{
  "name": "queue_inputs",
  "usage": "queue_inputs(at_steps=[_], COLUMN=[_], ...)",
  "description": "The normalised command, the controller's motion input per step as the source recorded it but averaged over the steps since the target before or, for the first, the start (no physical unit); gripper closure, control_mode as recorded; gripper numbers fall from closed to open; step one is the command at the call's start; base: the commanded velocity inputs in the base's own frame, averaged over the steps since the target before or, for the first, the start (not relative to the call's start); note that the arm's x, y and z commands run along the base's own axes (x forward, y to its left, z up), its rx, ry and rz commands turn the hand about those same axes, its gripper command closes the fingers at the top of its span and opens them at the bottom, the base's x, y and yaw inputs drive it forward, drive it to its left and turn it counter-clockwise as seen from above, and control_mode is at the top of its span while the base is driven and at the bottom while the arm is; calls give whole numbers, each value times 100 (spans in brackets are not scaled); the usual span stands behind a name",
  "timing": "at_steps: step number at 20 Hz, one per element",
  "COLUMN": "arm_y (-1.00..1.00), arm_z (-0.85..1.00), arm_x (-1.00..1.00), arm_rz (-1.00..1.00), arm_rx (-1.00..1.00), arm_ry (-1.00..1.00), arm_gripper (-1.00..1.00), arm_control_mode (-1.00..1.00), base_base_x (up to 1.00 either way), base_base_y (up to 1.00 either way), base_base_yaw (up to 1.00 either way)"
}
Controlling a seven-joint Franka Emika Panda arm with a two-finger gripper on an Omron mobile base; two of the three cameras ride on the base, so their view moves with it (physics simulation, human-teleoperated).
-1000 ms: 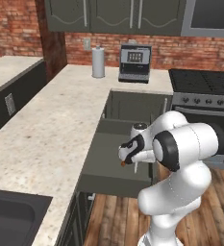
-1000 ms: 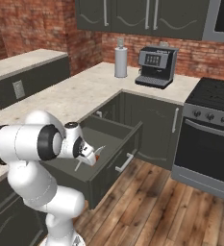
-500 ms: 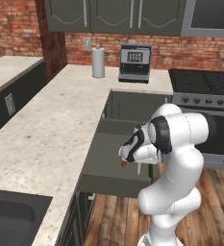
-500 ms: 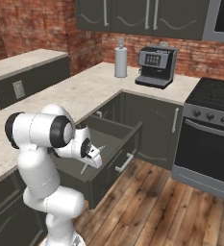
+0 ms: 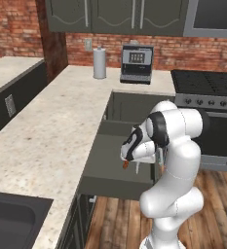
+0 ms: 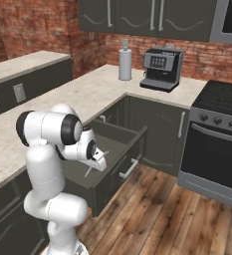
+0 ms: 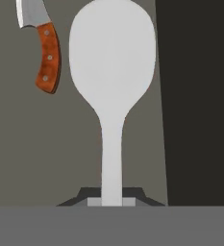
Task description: Pick up the metallic utensils from the counter and place them in the open drawer. Make sure not to pick up any wooden utensils.
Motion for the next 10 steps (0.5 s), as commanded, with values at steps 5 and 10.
queue_inputs(at_steps=[5, 10], arm_y=[6, 7], arm_z=[0, -13], arm_x=[32, 24], arm_rz=[0, 0], arm_rx=[0, 0], arm_ry=[0, 0], arm_gripper=[100, 100], arm_control_mode=[-100, -100], base_base_x=[0, 0], base_base_y=[0, 0], base_base_yaw=[0, 0])
